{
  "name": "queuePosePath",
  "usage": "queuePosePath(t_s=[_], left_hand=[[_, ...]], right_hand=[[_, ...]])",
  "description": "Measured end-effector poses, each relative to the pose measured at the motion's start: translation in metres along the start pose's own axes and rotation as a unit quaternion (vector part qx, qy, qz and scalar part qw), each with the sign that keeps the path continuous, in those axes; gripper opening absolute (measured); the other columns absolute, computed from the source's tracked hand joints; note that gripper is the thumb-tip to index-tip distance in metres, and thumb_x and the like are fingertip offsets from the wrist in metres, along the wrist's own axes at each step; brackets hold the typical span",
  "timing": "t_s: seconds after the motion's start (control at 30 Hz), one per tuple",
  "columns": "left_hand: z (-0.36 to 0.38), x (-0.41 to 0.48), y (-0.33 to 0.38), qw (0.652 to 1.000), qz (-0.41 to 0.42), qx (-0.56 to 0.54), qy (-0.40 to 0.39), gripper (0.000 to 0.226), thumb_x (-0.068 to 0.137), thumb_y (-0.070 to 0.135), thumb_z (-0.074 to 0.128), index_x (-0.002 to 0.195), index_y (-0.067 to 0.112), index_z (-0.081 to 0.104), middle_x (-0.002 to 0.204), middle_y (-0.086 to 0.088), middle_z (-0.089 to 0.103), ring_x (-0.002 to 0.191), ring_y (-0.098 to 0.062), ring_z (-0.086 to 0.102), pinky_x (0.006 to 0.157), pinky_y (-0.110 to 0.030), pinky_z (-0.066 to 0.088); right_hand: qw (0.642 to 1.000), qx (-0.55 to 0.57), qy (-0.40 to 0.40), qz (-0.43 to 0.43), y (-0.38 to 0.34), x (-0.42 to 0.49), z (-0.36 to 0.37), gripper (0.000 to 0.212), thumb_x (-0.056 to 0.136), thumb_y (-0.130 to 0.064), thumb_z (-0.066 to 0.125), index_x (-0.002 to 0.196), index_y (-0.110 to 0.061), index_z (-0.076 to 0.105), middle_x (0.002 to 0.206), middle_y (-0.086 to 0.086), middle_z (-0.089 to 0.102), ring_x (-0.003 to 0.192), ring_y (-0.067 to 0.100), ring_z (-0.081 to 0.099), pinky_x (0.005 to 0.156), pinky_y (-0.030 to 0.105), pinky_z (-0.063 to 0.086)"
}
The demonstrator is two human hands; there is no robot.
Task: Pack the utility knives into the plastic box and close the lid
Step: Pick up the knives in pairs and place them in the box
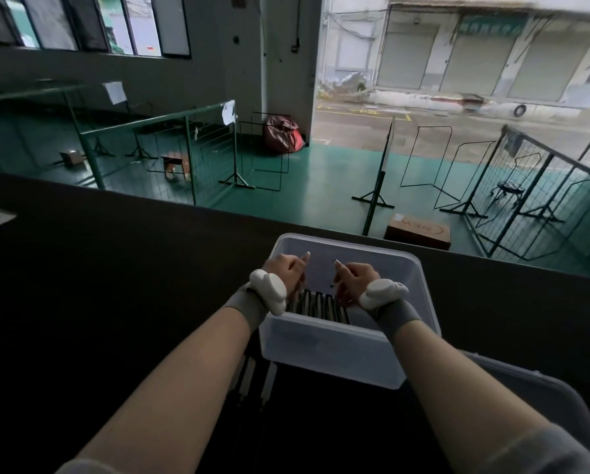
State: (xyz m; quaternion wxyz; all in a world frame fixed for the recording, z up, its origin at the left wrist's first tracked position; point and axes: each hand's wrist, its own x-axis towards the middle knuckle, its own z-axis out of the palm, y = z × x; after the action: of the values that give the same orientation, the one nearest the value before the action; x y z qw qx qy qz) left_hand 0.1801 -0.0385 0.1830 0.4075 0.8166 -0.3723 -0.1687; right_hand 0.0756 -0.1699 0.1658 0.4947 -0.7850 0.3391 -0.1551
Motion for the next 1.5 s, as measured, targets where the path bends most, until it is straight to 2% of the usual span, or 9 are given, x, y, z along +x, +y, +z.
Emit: queuePosePath(t_s=[0.17, 0.37, 0.63, 0.73, 0.83, 0.9, 1.03, 1.2, 1.5], left_hand=[[-0.022, -0.027, -0.013, 0.998, 0.033, -0.024, 0.042, 0.049, 0.100, 0.038, 0.037, 0.058, 0.018, 0.053, 0.069, -0.011, 0.065, 0.047, -0.017, 0.055, 0.054, -0.024, 0.047], [-0.037, -0.061, -0.037, 0.999, 0.022, -0.030, 0.012, 0.047, 0.100, 0.037, 0.035, 0.065, 0.013, 0.054, 0.064, -0.007, 0.062, 0.039, -0.006, 0.053, 0.045, -0.021, 0.044], [-0.027, -0.097, -0.101, 0.990, -0.107, -0.093, -0.026, 0.046, 0.101, 0.028, 0.036, 0.065, 0.008, 0.056, 0.060, -0.007, 0.059, 0.047, -0.016, 0.053, 0.043, -0.018, 0.044], [-0.012, -0.104, -0.133, 0.975, -0.189, -0.080, -0.084, 0.042, 0.100, 0.028, 0.039, 0.071, 0.008, 0.061, 0.071, -0.010, 0.063, 0.064, -0.025, 0.059, 0.068, -0.033, 0.057], [0.003, -0.109, -0.159, 0.958, -0.240, -0.003, -0.157, 0.037, 0.099, 0.025, 0.042, 0.106, -0.003, 0.065, 0.104, -0.022, 0.067, 0.097, -0.035, 0.064, 0.090, -0.039, 0.051], [0.011, -0.114, -0.173, 0.945, -0.238, 0.068, -0.216, 0.037, 0.097, 0.024, 0.046, 0.119, -0.002, 0.060, 0.122, -0.020, 0.063, 0.114, -0.033, 0.060, 0.096, -0.035, 0.046], [0.028, -0.123, -0.192, 0.925, -0.211, 0.164, -0.268, 0.043, 0.091, 0.026, 0.058, 0.128, 0.009, 0.048, 0.135, -0.012, 0.049, 0.121, -0.026, 0.052, 0.101, -0.032, 0.044], [0.040, -0.129, -0.200, 0.946, -0.178, 0.175, -0.207, 0.042, 0.088, 0.026, 0.062, 0.125, 0.013, 0.047, 0.130, -0.008, 0.046, 0.119, -0.024, 0.050, 0.102, -0.037, 0.046], [0.052, -0.124, -0.195, 0.925, -0.152, 0.241, -0.251, 0.053, 0.086, 0.039, 0.061, 0.129, 0.013, 0.044, 0.133, -0.008, 0.042, 0.125, -0.025, 0.042, 0.103, -0.037, 0.043]], right_hand=[[0.999, 0.015, 0.027, -0.012, -0.011, -0.028, 0.025, 0.043, 0.096, -0.035, 0.048, 0.060, -0.014, 0.057, 0.048, 0.002, 0.059, 0.027, 0.001, 0.050, 0.041, 0.019, 0.047], [0.998, 0.058, 0.025, -0.003, -0.019, -0.069, 0.060, 0.040, 0.096, -0.034, 0.048, 0.066, -0.009, 0.056, 0.053, 0.011, 0.057, 0.027, 0.005, 0.051, 0.032, 0.017, 0.042], [0.996, 0.030, 0.074, 0.037, 0.025, -0.111, 0.122, 0.043, 0.094, -0.035, 0.051, 0.055, -0.019, 0.055, 0.050, 0.003, 0.057, 0.042, 0.017, 0.056, 0.046, 0.026, 0.046], [0.993, 0.018, 0.034, 0.112, 0.058, -0.123, 0.144, 0.044, 0.094, -0.036, 0.050, 0.056, -0.015, 0.055, 0.053, 0.006, 0.059, 0.043, 0.017, 0.055, 0.054, 0.034, 0.050], [0.980, -0.040, -0.040, 0.193, 0.076, -0.127, 0.161, 0.036, 0.095, -0.036, 0.048, 0.071, -0.012, 0.060, 0.072, 0.010, 0.064, 0.060, 0.023, 0.060, 0.077, 0.042, 0.055], [0.963, -0.095, -0.078, 0.238, 0.083, -0.130, 0.172, 0.035, 0.095, -0.038, 0.047, 0.100, -0.008, 0.064, 0.095, 0.013, 0.067, 0.084, 0.024, 0.062, 0.089, 0.039, 0.051], [0.936, -0.139, -0.108, 0.305, 0.090, -0.132, 0.186, 0.047, 0.093, -0.038, 0.052, 0.126, -0.006, 0.051, 0.127, 0.012, 0.059, 0.117, 0.025, 0.056, 0.096, 0.029, 0.042], [0.916, -0.147, -0.101, 0.361, 0.096, -0.126, 0.201, 0.058, 0.085, -0.045, 0.060, 0.128, -0.010, 0.043, 0.129, 0.010, 0.053, 0.116, 0.025, 0.055, 0.091, 0.035, 0.047], [0.890, -0.189, -0.115, 0.398, 0.099, -0.122, 0.180, 0.052, 0.088, -0.037, 0.060, 0.129, -0.007, 0.049, 0.131, 0.011, 0.054, 0.121, 0.027, 0.054, 0.094, 0.033, 0.045]])
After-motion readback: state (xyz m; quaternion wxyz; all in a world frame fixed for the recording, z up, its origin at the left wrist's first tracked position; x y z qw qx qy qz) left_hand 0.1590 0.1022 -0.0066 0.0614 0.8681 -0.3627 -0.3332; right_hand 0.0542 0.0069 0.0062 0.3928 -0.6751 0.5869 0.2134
